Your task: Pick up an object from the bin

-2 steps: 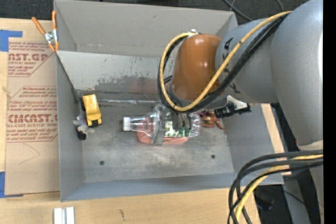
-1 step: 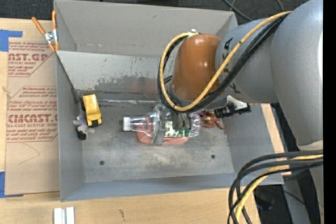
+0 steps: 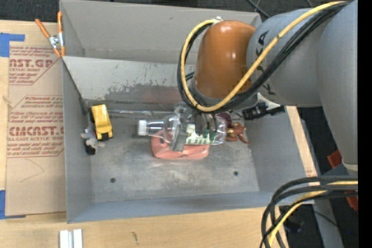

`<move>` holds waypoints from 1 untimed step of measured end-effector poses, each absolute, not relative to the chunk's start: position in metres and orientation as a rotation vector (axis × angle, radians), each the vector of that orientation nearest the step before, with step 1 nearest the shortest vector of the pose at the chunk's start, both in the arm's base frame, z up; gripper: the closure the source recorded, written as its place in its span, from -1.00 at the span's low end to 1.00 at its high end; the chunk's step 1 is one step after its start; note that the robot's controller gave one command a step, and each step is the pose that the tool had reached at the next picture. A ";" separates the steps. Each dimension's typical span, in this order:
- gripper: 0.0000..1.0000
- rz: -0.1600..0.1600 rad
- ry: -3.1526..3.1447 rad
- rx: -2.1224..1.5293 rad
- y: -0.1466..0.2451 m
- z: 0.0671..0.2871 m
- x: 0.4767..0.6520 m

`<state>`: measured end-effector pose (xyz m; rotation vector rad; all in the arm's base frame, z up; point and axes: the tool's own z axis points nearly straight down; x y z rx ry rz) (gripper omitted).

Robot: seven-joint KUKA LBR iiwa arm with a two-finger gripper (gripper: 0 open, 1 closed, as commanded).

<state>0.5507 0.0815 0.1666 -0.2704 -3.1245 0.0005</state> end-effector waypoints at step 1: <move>1.00 -0.006 -3.148 -0.243 0.107 0.154 0.548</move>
Offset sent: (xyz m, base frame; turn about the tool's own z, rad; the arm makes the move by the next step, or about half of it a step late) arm -0.0246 -0.0380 0.1974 -0.0460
